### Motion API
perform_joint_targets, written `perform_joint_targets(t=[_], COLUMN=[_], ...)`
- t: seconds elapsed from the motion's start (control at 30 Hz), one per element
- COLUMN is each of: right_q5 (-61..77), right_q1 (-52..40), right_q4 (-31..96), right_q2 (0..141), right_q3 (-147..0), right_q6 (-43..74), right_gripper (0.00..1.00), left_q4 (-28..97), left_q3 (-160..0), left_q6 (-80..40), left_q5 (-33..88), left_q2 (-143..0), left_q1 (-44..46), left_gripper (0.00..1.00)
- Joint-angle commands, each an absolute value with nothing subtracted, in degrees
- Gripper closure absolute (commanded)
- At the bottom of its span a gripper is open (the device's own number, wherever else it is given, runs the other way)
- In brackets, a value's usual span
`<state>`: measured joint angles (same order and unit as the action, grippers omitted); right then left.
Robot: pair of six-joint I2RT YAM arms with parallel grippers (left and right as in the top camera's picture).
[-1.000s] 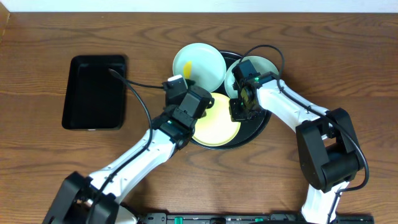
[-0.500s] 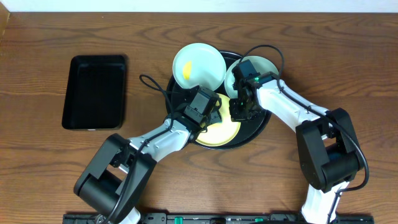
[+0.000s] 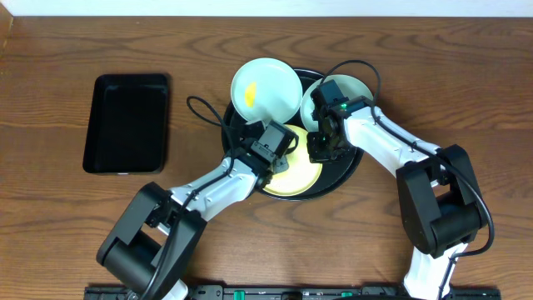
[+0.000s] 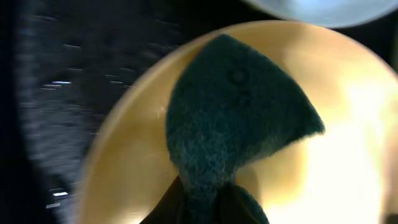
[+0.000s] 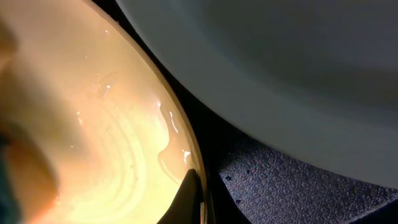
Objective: Clean dirty plates on tray and stack at the side
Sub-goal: 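Keep scrubbing the yellow plate while the right gripper holds its rim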
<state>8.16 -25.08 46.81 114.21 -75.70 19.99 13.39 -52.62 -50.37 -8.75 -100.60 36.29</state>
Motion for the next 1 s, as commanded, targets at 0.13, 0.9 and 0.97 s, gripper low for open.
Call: perform_joint_targets(t=[0.13, 0.9, 0.97], right_q5=[5.80, 5.43, 5.43], right_q1=[-25.06, -25.08, -25.08], right_q4=[47.35, 47.27, 47.24], right_q2=[115.57, 115.57, 115.57], right_q3=[-75.26, -75.26, -75.26], right_q6=[19.66, 19.68, 19.68], right_gripper=[0.99, 0.99, 0.99], left_q4=[16.88, 9.78, 8.82], left_q3=[-50.19, -50.24, -50.24], left_q6=[-46.11, -48.23, -50.85], left_q5=[-28.25, -14.68, -11.27], left_q2=[-102.67, -89.58, -91.24], left_q1=[35.42, 35.42, 35.42], left_gripper=[0.92, 0.92, 0.92])
